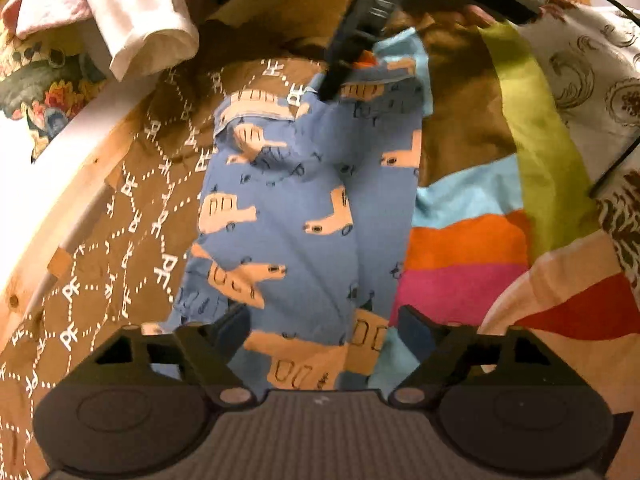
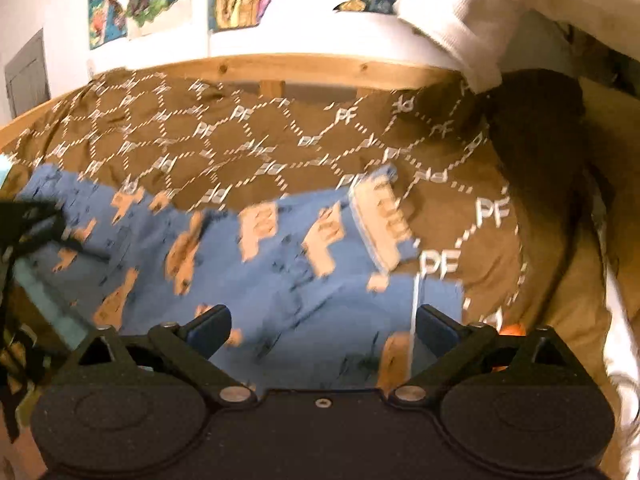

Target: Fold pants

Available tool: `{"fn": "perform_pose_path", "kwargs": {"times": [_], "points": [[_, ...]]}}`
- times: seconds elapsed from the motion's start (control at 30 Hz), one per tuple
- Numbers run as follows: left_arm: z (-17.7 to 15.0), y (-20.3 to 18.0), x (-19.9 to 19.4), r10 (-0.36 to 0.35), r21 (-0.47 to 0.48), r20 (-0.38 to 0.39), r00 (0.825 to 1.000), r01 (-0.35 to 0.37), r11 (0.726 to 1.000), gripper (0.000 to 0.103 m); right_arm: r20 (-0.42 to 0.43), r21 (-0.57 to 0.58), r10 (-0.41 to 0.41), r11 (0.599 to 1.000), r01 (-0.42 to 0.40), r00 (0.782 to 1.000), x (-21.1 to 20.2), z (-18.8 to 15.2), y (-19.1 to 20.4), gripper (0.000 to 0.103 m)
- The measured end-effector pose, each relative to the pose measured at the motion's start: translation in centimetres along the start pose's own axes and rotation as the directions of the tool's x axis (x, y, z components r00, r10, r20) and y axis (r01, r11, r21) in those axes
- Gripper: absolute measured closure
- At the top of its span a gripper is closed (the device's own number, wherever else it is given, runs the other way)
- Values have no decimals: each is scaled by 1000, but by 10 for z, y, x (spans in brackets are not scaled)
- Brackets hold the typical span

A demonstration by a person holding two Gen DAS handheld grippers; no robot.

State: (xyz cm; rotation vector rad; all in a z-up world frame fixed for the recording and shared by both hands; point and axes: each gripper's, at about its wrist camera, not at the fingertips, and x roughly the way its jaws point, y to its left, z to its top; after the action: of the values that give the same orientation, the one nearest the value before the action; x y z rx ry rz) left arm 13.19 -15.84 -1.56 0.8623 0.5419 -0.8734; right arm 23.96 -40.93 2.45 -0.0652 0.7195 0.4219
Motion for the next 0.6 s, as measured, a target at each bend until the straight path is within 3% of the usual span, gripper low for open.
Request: {"fn": "perform_pose_path", "kwargs": {"times": [0.1, 0.3, 0.47, 0.53, 0.6], "points": [[0, 2, 4, 0, -25, -22, 1000, -1, 1000, 35, 7, 9, -16, 1000, 16, 1000, 13, 15, -16, 18], [0, 8, 11, -11, -68, -62, 998, 7, 998, 64, -35, 38, -45, 998, 46, 998, 47, 35, -48, 35], [0, 9, 17, -44, -65, -81, 996, 39, 997, 73, -81, 28, 18, 999, -16, 997, 68, 43, -58, 46], [-1, 11, 19, -63, -72, -92, 994, 56, 996, 84, -109, 37, 38, 999, -34, 993, 75, 44, -60, 56], [-1, 15, 20, -85, -100, -96, 992, 75, 992, 96, -120, 58, 48, 997, -41, 992, 77, 44, -61, 72]]}}
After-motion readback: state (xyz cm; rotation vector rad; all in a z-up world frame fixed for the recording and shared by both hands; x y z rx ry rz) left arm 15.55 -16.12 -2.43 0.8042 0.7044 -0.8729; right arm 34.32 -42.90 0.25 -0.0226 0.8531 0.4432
